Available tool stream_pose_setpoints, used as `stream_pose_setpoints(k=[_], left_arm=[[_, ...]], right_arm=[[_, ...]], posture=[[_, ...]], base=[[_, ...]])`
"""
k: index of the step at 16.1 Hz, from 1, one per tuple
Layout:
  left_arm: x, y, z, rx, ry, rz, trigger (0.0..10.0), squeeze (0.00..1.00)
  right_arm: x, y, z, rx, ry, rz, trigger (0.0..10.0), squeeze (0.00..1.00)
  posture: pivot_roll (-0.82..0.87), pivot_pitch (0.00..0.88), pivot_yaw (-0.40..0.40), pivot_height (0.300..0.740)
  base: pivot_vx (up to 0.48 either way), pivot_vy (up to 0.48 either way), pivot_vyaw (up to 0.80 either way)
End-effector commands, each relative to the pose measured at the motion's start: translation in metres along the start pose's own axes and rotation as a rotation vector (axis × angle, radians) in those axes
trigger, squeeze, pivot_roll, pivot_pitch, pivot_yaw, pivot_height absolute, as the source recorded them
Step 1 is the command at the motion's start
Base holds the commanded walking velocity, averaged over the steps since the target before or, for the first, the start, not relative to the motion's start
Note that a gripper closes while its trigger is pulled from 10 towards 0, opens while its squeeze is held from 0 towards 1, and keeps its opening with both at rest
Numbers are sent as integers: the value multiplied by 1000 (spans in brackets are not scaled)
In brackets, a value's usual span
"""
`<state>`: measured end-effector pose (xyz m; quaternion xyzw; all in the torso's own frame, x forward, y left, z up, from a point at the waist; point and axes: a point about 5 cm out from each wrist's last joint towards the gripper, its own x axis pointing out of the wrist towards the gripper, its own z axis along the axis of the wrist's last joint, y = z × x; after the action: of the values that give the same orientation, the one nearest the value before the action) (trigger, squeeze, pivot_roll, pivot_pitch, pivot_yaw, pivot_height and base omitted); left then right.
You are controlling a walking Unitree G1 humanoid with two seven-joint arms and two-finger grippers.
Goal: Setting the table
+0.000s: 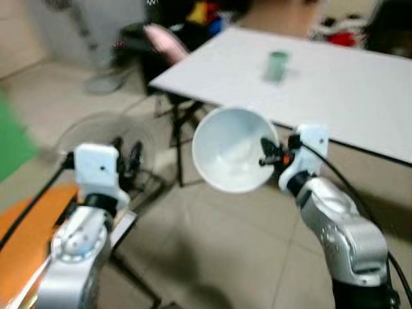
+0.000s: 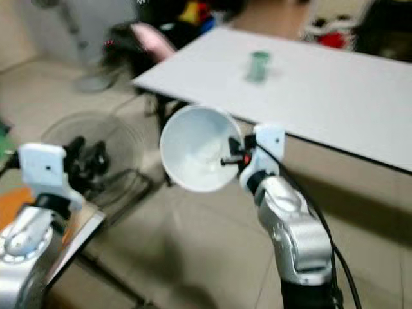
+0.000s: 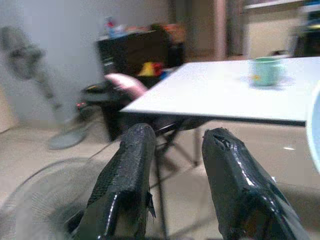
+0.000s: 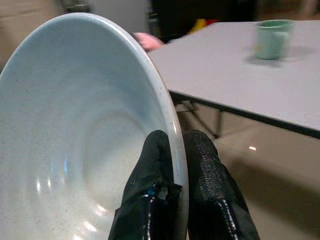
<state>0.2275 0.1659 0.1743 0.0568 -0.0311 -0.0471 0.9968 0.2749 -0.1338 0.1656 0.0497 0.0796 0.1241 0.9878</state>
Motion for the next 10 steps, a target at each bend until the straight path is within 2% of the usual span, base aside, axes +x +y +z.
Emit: stream_pose_setpoints(k=[1,5,8,10], left_arm=[[1,-6,4,-8,-21,-35,10000,0],[-1,-9,1,-12,-7,-46,10000,0],[-2,-7,0,-7,2,-37,10000,0],[-4,-6,-1,-1,6,-25,10000,0]], right_arm=[[-5,-12,11,-16,-48,-51,10000,0],[-6,-13,12,-13,-51,-55,10000,0],[-2,-10,15,-8,-36,-16,10000,0],[1,-8,14,26,-11,18,10000,0]], posture=[[-75,0,51,740],[-79,0,50,740],[-74,2,45,740],[-67,3,39,740]], base=[[375,0,-800],[370,0,-797],[364,0,0],[360,0,0]])
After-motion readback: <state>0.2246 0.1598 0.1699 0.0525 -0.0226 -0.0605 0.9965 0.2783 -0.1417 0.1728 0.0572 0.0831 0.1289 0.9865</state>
